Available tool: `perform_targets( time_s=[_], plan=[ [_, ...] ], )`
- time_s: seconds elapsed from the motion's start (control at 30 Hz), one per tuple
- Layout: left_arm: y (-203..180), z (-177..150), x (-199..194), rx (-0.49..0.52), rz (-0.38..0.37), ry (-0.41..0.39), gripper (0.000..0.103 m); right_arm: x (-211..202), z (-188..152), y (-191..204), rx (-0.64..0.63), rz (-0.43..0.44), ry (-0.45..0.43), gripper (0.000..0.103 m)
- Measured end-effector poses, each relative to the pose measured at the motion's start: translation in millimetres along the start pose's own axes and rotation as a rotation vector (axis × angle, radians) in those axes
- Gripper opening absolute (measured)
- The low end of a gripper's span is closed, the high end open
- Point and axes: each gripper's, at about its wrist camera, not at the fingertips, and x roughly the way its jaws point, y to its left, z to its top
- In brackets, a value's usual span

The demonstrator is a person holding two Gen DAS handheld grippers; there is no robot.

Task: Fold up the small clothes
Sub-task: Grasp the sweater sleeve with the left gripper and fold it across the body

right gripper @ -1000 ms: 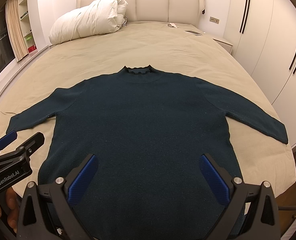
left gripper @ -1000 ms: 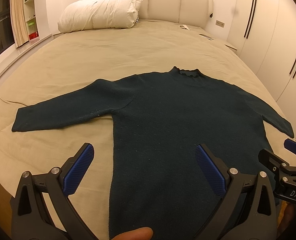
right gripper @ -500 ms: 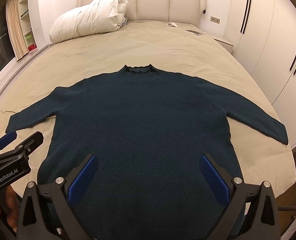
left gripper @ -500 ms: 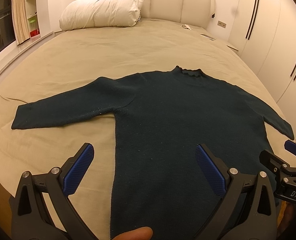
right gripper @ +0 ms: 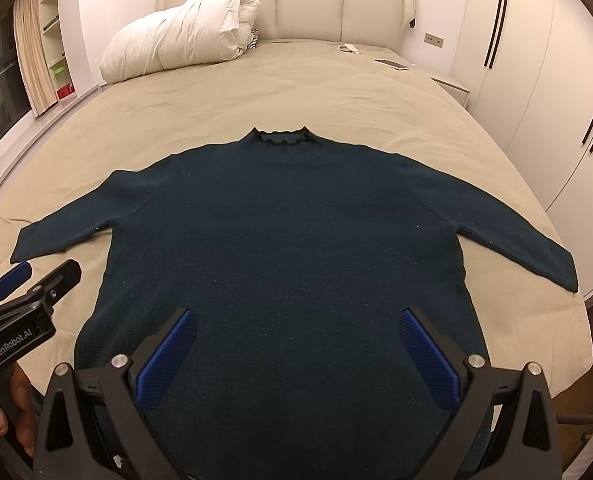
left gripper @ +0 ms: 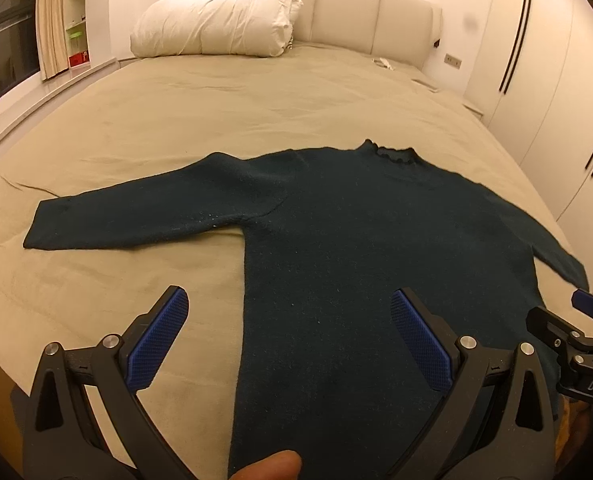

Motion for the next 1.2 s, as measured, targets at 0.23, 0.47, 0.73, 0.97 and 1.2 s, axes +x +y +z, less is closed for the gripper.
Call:
perform_targets(
  time_s=[0.23,0.47,0.73,0.97,1.2],
  plan=[
    [64.8,2.7,10.3,-0.209,-0.170,0.012,0.103,-1.1,3.2,3.0,0.012,0.040,-0.016,0.103],
    [204.2,9.0,17.3,-0.574,-0.202,-0.090,0.103,-11.8,13.4,-5.1,0.113,0.229,-0.108,0.103],
    [331.9,-15.8,60.8,-1.013,-0.356,-0.093,0.102,-0.7,26.5,5.5,0.206,0.431,-0.113,0.101],
    [371.6,-12.5,91.2,-1.126,-0.410,-0.086,0.094,18.0,30.2,12.4,0.253,0.469,-0.060,0.098],
    [402.1,-7.0,121.0,-1.210,-0.426,-0.138,0.083,26.4,29.3,10.5,0.275,0.488,-0.047,0.096]
  ],
)
